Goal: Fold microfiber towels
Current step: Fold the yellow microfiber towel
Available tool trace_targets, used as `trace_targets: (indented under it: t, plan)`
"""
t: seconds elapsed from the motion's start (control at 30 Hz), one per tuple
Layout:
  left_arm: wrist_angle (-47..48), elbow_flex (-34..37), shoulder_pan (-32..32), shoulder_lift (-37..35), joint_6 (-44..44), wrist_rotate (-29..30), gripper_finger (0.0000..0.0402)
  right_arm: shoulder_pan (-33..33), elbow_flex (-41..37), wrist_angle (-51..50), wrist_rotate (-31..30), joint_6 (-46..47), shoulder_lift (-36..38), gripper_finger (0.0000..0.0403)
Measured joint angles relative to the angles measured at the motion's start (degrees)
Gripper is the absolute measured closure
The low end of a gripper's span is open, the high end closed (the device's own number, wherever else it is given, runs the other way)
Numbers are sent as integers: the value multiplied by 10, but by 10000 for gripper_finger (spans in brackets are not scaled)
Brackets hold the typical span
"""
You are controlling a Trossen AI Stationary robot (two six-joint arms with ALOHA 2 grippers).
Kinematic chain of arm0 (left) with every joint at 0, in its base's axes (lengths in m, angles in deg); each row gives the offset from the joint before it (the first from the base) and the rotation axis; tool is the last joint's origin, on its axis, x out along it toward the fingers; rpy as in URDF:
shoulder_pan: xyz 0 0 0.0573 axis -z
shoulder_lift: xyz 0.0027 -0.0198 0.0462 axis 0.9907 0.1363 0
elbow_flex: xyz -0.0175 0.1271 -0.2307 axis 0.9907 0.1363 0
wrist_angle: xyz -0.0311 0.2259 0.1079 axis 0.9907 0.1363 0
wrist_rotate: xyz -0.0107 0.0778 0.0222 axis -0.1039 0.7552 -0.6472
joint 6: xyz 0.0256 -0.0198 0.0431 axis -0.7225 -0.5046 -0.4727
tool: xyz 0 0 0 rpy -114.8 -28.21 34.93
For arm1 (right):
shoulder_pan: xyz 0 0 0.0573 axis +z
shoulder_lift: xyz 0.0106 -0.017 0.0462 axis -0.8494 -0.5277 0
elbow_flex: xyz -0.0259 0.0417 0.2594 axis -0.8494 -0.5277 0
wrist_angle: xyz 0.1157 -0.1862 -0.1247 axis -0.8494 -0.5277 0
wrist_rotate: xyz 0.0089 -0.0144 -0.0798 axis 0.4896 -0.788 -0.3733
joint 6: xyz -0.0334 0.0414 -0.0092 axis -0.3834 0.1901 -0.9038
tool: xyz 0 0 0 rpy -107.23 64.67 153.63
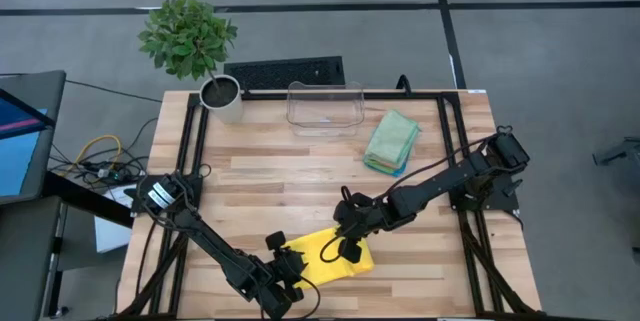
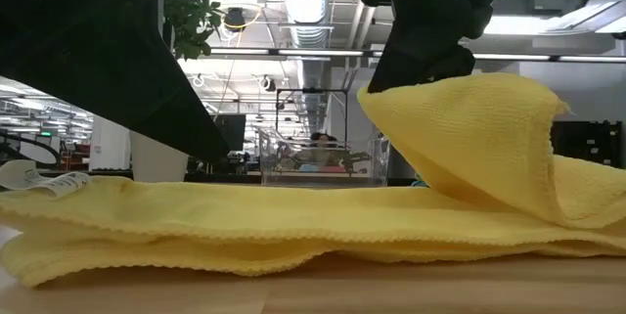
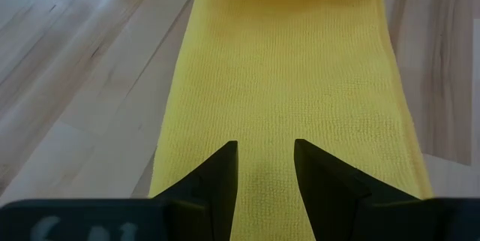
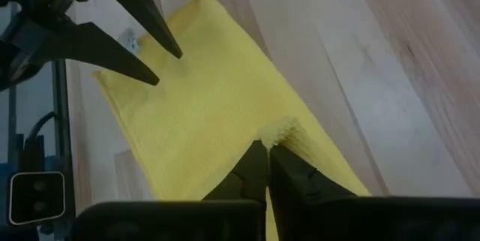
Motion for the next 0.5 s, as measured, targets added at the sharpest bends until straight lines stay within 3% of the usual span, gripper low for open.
trace_targets:
  t: [0.33,0.5]
  plan:
    - [-4,0,0,0,3,1,277,4,0,6,0,-26,0,343]
    - [-9,0,0,0,3,1,277,5,0,8,-11,-56,0,292]
